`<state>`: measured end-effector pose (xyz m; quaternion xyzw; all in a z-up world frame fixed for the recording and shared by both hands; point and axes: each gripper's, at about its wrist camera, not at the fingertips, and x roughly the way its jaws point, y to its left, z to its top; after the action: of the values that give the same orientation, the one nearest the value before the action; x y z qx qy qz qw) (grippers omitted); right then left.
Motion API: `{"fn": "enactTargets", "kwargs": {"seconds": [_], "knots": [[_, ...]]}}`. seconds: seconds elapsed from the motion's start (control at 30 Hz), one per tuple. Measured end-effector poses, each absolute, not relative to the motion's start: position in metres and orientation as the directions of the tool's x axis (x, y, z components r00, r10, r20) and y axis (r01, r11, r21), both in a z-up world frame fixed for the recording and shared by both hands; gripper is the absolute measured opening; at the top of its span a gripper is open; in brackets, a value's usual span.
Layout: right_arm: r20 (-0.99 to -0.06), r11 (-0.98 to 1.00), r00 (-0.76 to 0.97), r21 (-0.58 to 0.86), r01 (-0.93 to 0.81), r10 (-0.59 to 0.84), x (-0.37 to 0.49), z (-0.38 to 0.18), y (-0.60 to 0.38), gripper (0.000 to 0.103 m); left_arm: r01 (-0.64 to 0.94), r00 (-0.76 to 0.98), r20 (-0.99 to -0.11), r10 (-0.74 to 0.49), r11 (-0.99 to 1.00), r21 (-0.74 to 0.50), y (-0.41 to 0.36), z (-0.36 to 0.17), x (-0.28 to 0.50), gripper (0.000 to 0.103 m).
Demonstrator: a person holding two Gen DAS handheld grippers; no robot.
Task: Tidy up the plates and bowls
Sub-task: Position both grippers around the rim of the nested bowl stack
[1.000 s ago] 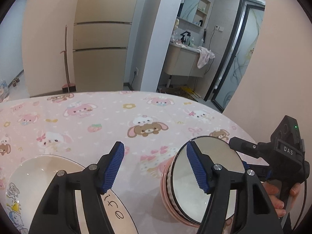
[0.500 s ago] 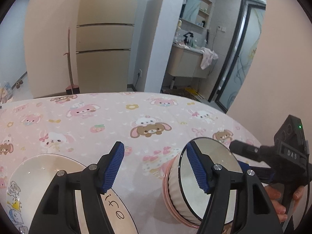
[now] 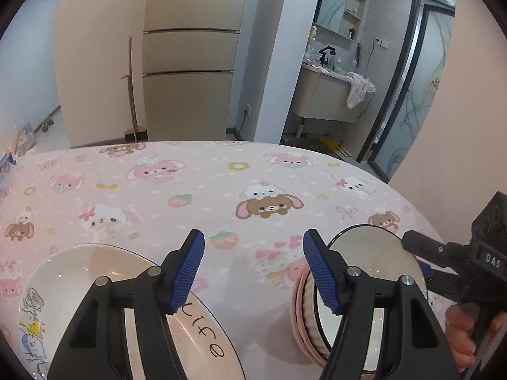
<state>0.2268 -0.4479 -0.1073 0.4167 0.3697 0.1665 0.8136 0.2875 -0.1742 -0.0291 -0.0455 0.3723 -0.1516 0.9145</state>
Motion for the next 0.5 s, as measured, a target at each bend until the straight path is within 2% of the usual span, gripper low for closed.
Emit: {"fn": "enactTargets", "kwargs": {"seconds": [0.17, 0.27, 0.33, 0.4, 0.5], "knots": [[-0.467, 0.59, 0.664, 0.806, 0.049, 0.584, 0.228, -0.109, -0.45, 0.06, 0.265, 0.675, -0.653, -0.344, 0.939, -0.22, -0.172, -0.025, 0.285, 0.068], [-0.471, 0.616, 0.662, 0.787, 0.017, 0.583, 0.225, -0.098, -0.446, 0.06, 0.342, 0.677, -0.601, -0.426, 0.904, -0.255, -0.173, -0.01, 0.274, 0.069], [-0.495, 0.681, 0.669, 0.731, -0.024, 0.555, 0.22, -0.082, -0.439, 0.06, 0.411, 0.669, -0.564, -0.484, 0.873, -0.263, -0.174, 0.004, 0.264, 0.076], [-0.504, 0.747, 0.697, 0.661, -0.068, 0.51, 0.211, -0.064, -0.433, 0.06, 0.434, 0.707, -0.507, -0.494, 0.868, -0.24, -0.172, 0.019, 0.252, 0.087], [-0.501, 0.825, 0.752, 0.556, -0.099, 0.428, 0.196, -0.041, -0.427, 0.06, 0.453, 0.755, -0.431, -0.494, 0.868, -0.201, -0.169, 0.038, 0.235, 0.089]]}}
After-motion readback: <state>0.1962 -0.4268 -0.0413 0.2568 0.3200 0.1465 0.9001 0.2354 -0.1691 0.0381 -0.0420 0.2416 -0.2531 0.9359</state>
